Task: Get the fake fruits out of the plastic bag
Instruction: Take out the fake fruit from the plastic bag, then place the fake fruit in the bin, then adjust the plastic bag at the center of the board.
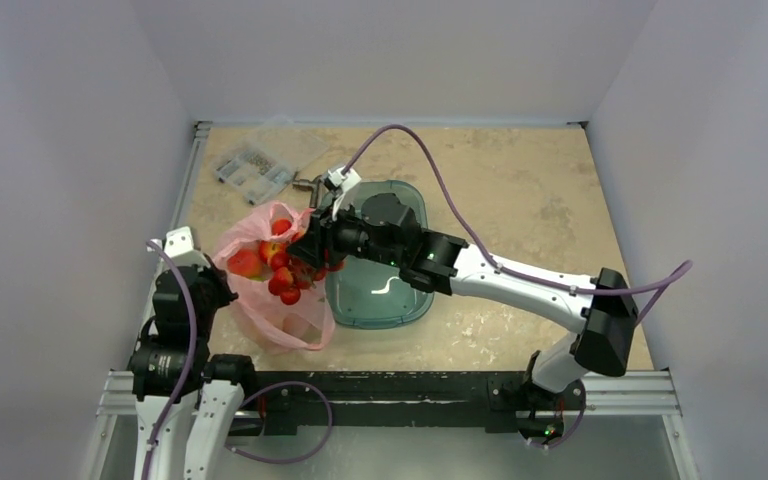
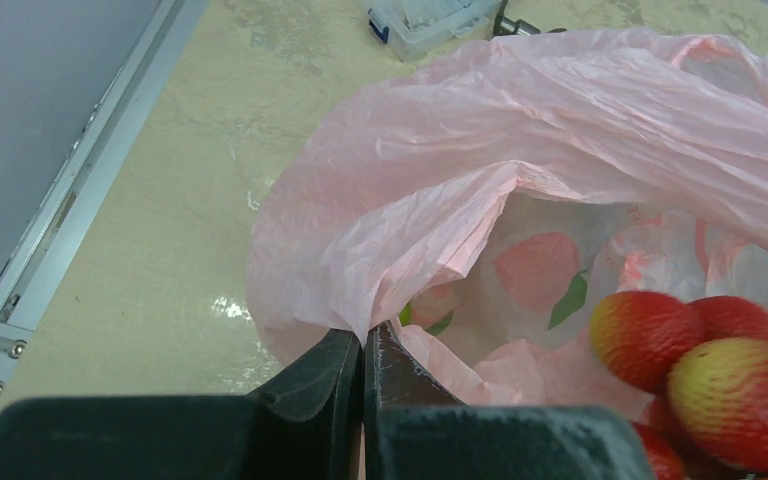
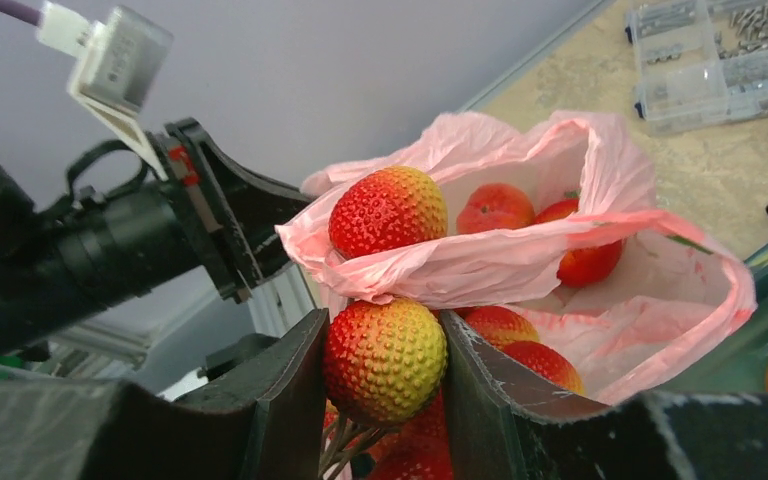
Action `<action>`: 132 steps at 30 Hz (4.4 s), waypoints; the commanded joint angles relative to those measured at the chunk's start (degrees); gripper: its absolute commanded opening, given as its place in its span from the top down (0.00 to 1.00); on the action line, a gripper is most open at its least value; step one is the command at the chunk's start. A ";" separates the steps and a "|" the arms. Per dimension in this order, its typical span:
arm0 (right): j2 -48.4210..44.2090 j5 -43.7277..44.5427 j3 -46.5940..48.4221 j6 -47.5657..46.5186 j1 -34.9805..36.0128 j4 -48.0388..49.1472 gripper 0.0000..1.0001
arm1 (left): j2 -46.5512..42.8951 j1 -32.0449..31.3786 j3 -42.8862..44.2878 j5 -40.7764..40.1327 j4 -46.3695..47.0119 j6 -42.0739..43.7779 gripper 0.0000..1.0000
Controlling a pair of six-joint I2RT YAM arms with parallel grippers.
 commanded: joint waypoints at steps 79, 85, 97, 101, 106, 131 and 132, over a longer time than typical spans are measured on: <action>3.17 5.95 -10.37 -6.97 -5.56 6.03 0.46 | -0.10 -0.29 0.88 -1.18 1.49 -0.16 1.00; 5.65 1.21 -14.48 -2.19 -0.86 16.93 0.53 | -0.57 -0.29 0.88 -0.89 1.57 -0.16 1.00; 25.31 -2.37 7.10 0.36 -0.62 13.35 0.51 | -0.58 -0.51 0.12 8.19 4.26 1.53 1.00; 32.26 -3.76 15.82 0.02 -0.62 9.14 0.46 | -0.80 -0.73 -0.38 11.55 5.99 1.72 1.00; 37.45 -6.47 20.91 0.11 -0.41 4.70 0.41 | -1.12 -0.55 -1.05 11.96 8.43 2.03 1.00; 36.56 -7.87 18.13 -5.76 3.15 -3.58 0.03 | 1.99 -0.55 -0.26 8.36 5.57 1.42 1.00; 34.64 -10.83 16.76 -5.69 3.14 -2.22 0.05 | 2.05 -0.55 -0.39 8.14 5.81 1.38 1.00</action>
